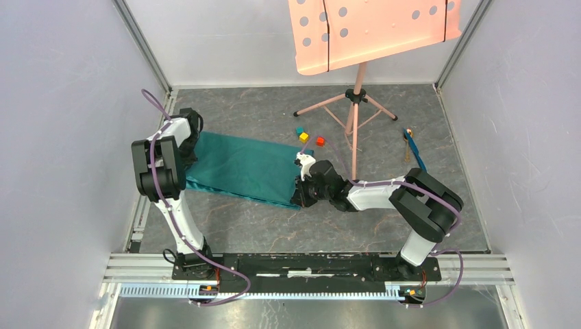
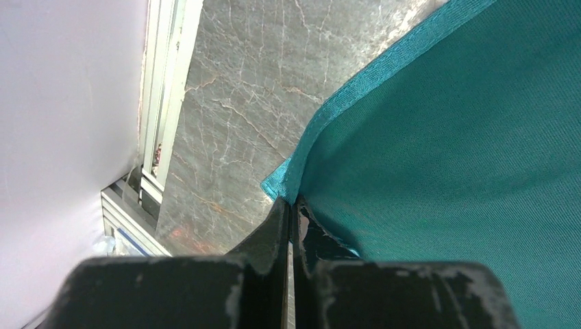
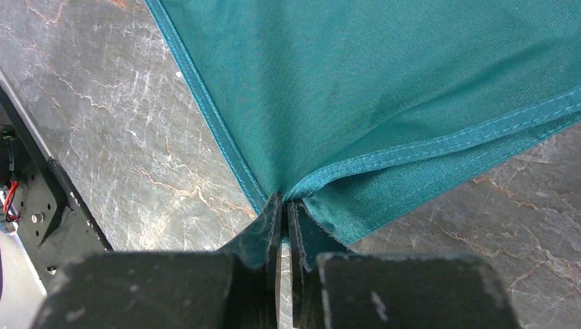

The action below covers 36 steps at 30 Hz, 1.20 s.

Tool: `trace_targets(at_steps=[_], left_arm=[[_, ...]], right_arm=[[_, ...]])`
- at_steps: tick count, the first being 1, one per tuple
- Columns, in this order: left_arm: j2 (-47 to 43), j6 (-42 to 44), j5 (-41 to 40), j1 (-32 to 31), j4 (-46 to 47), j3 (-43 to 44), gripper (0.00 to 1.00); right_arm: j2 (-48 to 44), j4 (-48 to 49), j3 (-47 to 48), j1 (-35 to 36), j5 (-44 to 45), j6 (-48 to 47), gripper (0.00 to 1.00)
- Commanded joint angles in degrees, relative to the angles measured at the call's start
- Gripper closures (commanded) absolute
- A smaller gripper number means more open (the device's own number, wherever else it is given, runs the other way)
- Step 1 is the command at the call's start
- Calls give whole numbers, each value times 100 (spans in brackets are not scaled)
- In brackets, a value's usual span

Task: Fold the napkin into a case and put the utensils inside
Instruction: Fold and flatten the napkin at the center of the board, then smooth out the rectangle-folded napkin at the center of the board.

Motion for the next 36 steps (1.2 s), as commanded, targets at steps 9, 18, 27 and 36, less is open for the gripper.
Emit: trace_targets(at_steps=[9,18,27,36], left_arm=[[133,-16,-322,-5,-54,-1,97],[-295,-111,-877,-222,-327,223,57],[-1186,-252,614,-300,-267,-60,32],[-1206,-580,4073,-285,919,-16,15]], right_arm=[[14,251,-33,36,-71,-3,92],[-800,-168,-298,254,-78,-153,49],[-1360,-1603,555,14,780,-1279,31],[-85,-1655,1813,-450,1471,-622,39]])
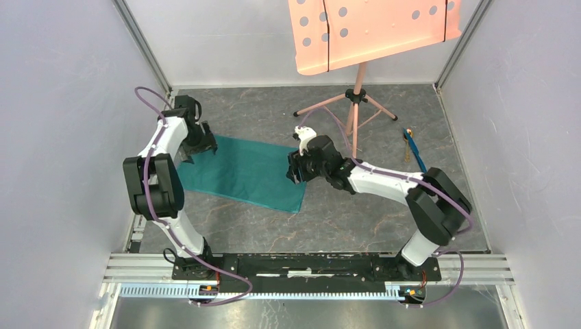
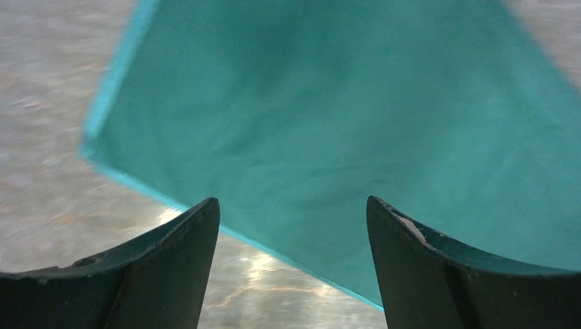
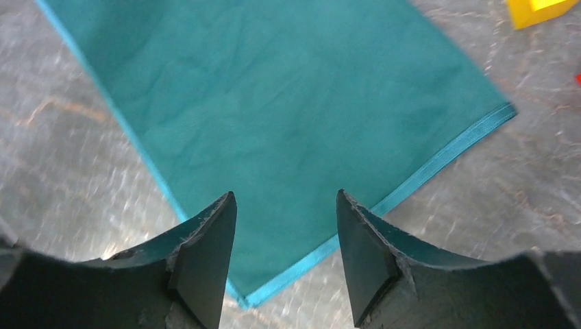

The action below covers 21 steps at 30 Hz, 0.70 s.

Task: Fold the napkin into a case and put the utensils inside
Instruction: Smooth out the rectangle-folded napkin at the center of the board.

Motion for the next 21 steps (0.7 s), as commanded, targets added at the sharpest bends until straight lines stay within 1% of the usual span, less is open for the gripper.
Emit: trace_targets(at_steps=[1,2,5,8,9,12,14,17,21], left_arm=[[178,-611,1882,23,739,249,15],[271,-699,2046,32,810,324,15],[515,-958,2357,154,1065,489,14],[669,-1299,2564,439,1397,471,15],[712,-1428,2666,544,1592,431,16],[899,-1678,2946,855,2020,439,17],[1057,-1753,2991,985,2182,565,18],[1258,-1851,3111,1112,2430,686,18],[1606,-1902,3211,1145,2475,1040,17]], right_arm=[[603,-65,665,-158,708,269,40],[738,-100,770,-181,831,235,42],[1124,-294,1160,-236,1152,7,43],[1390,-215,1279,-404,1097,-35,53],[1470,-191,1313,-450,1038,-36,55],[1632,-52,1360,-527,1075,-76,56],[1763,5,1451,-563,1105,-136,57],[1948,-73,1651,-632,1217,-212,57],[2149,-71,1823,-734,1304,-284,57]])
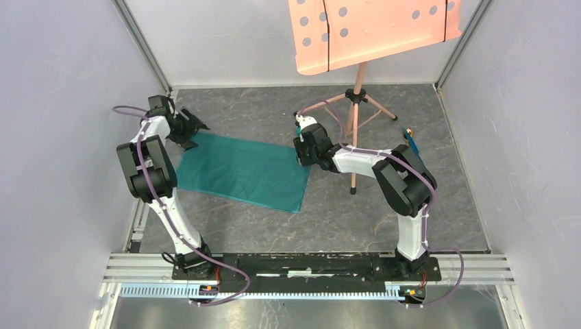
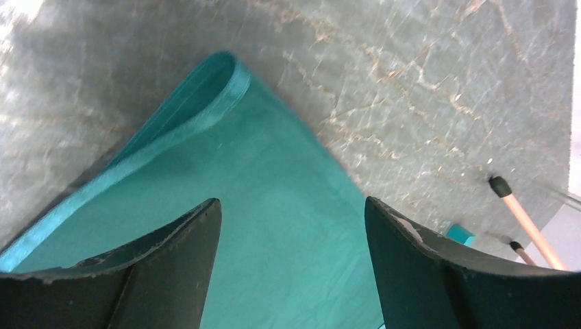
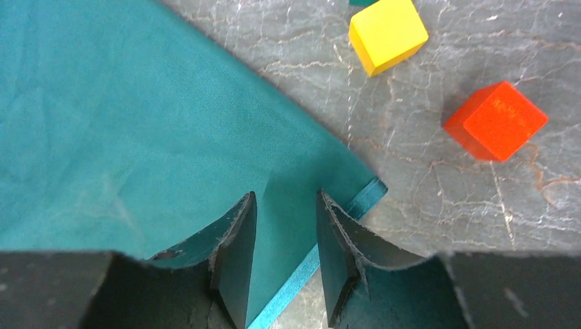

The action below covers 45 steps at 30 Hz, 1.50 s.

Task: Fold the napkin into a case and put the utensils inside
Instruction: Smooth out the rectangle-folded napkin at the center of the board.

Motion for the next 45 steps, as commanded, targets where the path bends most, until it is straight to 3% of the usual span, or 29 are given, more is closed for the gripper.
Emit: trace_targets(at_steps=[1,9,19,24,30,34,36,39,43,45], left_arm=[[373,-396,410,-34,429,558,17],[1081,-529,545,68,529,1206,17],[1987,-184,737,305,-26,2426,14],[1869,336,506,257,-563,2938,0],[290,552,285,100,-530,1976,0],[-874,413,504,-36,-326,765,0],[-1451,436,634,-198,-288,200,0],[-2048,499,777,-431,-278,-484,0],[-2651,697,694,-669,-285,-1039,0],[-2854,712,679,-753,-254,-1275,0]], right_arm=[[222,90,457,-107,209,-184,57],[686,-85,941,-243,283,-236,58],[1129,-540,1695,-336,563,-753,56],[1000,-891,2298,-332,284,-1046,43],[423,-1820,2728,-225,-85,-926,31],[-456,-1198,1199,-185,-1100,-133,28],[-821,-630,447,-175,-1167,283,29],[-969,-247,-56,-247,-1011,486,33],[-775,-204,-107,-409,-855,512,55],[-682,89,-216,-517,-825,623,57]])
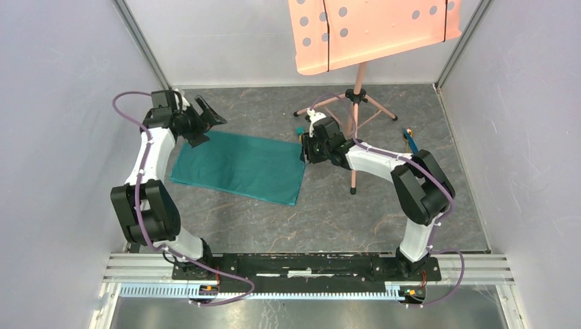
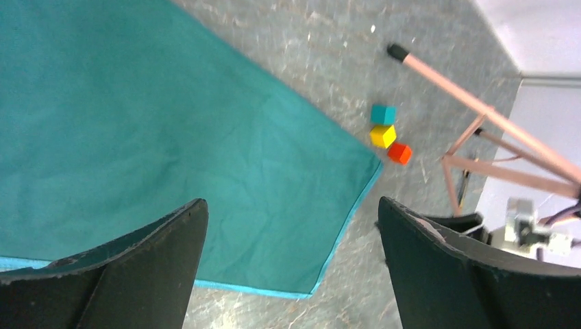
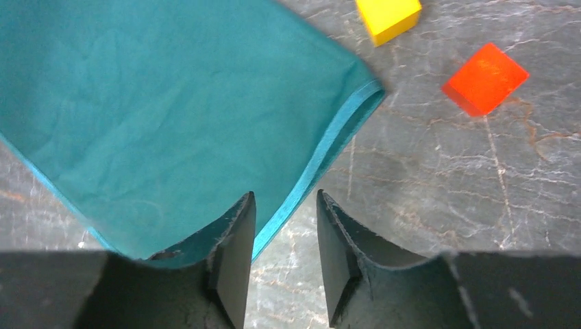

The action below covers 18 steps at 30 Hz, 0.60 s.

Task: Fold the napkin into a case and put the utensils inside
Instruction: Smooth out the rectangle-folded napkin at the center of the board.

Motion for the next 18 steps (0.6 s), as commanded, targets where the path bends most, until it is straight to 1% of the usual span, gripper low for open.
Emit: trace_targets(at_steps=[1,5,7,8,10,14,18], left_arm=[[-447,457,64,-114,64,-523,0],[-992,475,-246,-319,183,-976,0],[-1173,378,-164,-400,316,-1170,0],[-1246,340,-115,-425,340,-1230,0],[-1339,320,-66,-474,336,-1266,0],[-1487,332,-41,-501,238,-1275,0],[-1569,353,-102,-510,163,-1331,0]], right_arm=[[164,824,-149,-244,106,357,58],[407,1042,-131,-318,127,316,59],[548,1047,-32,-357,49,317,65],[610,1033,15,-362,59,329,66],[683,1053,79,-374,63,330,68],[898,1015,304,-395,81,284,69],[1035,1022,448,-442,156,208,75]])
